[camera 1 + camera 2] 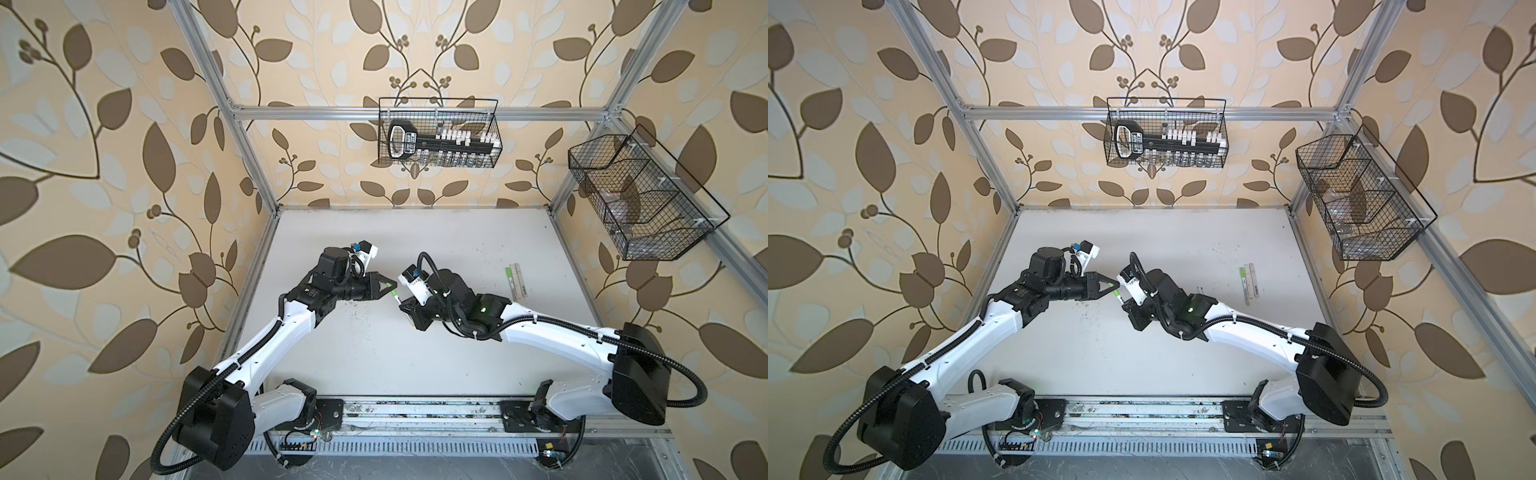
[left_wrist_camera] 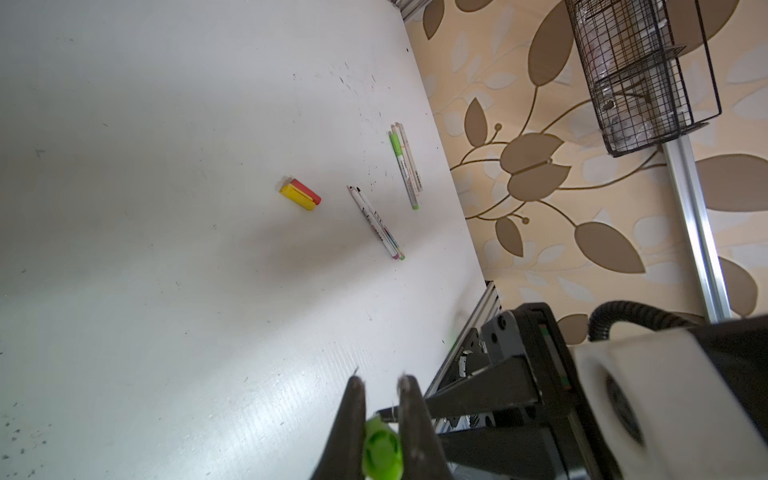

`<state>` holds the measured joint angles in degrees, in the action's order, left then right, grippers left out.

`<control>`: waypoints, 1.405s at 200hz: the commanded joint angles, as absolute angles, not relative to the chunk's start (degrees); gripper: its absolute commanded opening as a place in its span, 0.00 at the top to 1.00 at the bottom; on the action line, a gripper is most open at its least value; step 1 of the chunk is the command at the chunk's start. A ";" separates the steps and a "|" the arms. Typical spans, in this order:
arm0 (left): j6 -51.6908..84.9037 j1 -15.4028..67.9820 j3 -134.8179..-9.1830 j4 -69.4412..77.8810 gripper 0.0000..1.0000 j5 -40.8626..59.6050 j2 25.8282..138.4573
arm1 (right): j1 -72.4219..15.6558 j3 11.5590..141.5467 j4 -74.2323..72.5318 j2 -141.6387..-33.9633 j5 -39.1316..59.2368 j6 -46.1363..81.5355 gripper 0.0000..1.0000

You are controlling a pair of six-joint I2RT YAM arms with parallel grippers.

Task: Insert the pens into the pen caps
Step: 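Push the marker tip up into the green cap with the right gripper, then open the left gripper to release the green cap onto the marker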

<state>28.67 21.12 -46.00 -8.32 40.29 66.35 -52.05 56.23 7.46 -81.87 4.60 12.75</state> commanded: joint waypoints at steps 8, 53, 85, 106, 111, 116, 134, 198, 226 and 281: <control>29.16 25.45 -45.32 -13.44 1.00 48.89 65.57 | -51.24 63.70 -7.82 -82.78 4.87 10.72 1.00; 29.40 26.46 -44.21 -13.43 1.00 48.69 65.74 | -50.71 66.68 -6.22 -83.93 5.95 9.57 1.00; 28.14 26.46 -45.61 -14.69 1.00 48.30 65.82 | -50.98 66.81 -1.94 -84.11 7.56 8.31 1.00; 26.30 26.46 -47.71 -16.96 1.00 49.17 67.15 | -51.71 66.36 1.90 -83.85 8.73 6.27 1.00; 26.04 26.45 -48.29 -17.55 1.00 50.09 67.71 | -51.93 66.16 2.80 -83.59 8.53 5.61 1.00; 25.76 26.43 -48.84 -18.05 1.00 50.93 68.30 | -52.24 65.90 3.50 -83.39 8.09 5.10 1.00; 23.93 26.43 -51.02 -21.28 1.00 53.92 70.61 | -52.43 64.97 5.82 -82.57 7.28 3.95 1.00; 22.92 26.45 -53.11 -24.04 0.88 51.59 71.28 | -51.56 63.88 8.42 -80.26 6.41 5.69 1.00; 25.56 25.76 -53.28 -20.76 0.58 46.00 68.95 | -50.09 65.87 15.56 -82.35 5.80 8.82 1.00; 31.58 14.74 -50.17 -16.22 0.01 39.66 59.13 | -45.29 60.48 23.89 -80.67 3.11 13.36 1.00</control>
<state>30.26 18.46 -50.39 -17.52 40.91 62.81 -47.27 62.98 20.10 -82.15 5.54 10.98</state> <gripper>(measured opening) 0.959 0.066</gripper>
